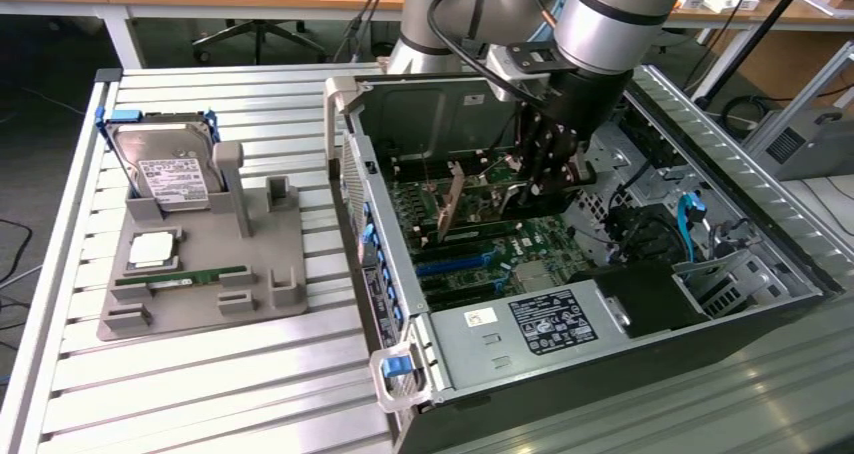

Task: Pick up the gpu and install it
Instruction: 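Insert the gpu into the slot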

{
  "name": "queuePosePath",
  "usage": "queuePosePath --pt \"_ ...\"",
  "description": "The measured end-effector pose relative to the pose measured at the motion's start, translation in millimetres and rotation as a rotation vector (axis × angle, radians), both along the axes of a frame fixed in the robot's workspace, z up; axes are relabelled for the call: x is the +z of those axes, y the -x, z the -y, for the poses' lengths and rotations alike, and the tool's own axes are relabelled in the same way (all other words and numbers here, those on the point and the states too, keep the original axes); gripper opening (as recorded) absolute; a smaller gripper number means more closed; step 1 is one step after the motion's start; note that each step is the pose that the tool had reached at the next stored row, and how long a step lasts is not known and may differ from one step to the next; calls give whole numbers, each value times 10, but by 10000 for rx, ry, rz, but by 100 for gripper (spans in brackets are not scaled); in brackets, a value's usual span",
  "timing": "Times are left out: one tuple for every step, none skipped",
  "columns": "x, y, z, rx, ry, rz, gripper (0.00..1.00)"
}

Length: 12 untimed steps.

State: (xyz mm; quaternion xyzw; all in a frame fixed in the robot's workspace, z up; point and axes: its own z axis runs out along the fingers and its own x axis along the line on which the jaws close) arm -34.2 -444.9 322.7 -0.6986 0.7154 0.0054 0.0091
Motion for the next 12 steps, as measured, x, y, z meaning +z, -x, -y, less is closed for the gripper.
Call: queuePosePath --pt "-4 0 0 0 1 0 27" --pt "-5 0 0 0 1 0 27" --pt "-6 0 0 0 1 0 27" --pt "-9 0 0 0 1 0 27" --pt "-12 0 0 0 0 0 27" --pt "-13 0 0 0 1 0 27" --pt "-20 0 0 0 1 0 27" --pt "-27 0 0 0 1 0 27" --pt "-28 0 0 0 0 0 27" --pt "-30 0 0 0 0 0 27" --pt "-33 0 0 0 0 0 27" --pt "-34 0 0 0 0 0 27"
